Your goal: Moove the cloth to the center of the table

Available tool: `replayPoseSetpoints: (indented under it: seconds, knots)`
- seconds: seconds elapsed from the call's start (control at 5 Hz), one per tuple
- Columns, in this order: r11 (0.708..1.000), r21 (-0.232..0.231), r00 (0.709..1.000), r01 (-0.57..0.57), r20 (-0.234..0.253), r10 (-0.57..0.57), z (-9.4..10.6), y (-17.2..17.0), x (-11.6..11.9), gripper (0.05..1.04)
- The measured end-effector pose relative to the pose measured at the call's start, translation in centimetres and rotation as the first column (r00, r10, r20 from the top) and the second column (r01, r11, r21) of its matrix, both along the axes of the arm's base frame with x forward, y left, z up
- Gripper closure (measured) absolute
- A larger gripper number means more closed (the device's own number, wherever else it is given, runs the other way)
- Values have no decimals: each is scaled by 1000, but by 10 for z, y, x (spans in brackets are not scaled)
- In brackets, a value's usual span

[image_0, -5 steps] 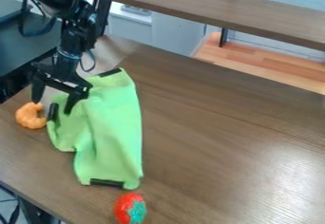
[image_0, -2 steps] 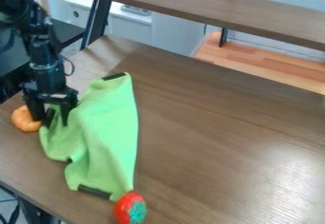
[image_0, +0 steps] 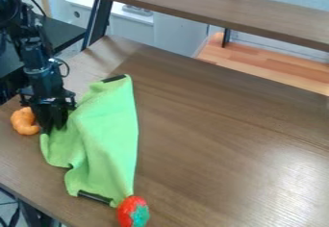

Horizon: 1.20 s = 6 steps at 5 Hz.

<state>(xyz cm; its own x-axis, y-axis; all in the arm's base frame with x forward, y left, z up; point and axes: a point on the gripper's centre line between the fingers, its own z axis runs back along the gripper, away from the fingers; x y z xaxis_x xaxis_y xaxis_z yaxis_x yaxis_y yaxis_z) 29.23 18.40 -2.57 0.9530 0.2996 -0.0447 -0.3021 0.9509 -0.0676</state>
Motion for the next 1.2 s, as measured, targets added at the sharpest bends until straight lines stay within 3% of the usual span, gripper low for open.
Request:
replayPoseSetpoints:
  seconds: [0.2, 0.4, 0.8, 1.0, 1.2]
  knots:
    - [999, 20, 999, -48, 26, 48, 17, 0, 0, 903]
    - [992, 51, 993, -118, -23, 119, 38, -4, 0, 1005]
    - [968, 161, 963, -192, -162, 217, 84, -28, 27, 1014]
    - [964, 171, 939, -204, -245, 242, 82, -53, 41, 1014]
    - [973, 130, 939, -189, -265, 217, 78, -85, 59, 1014]
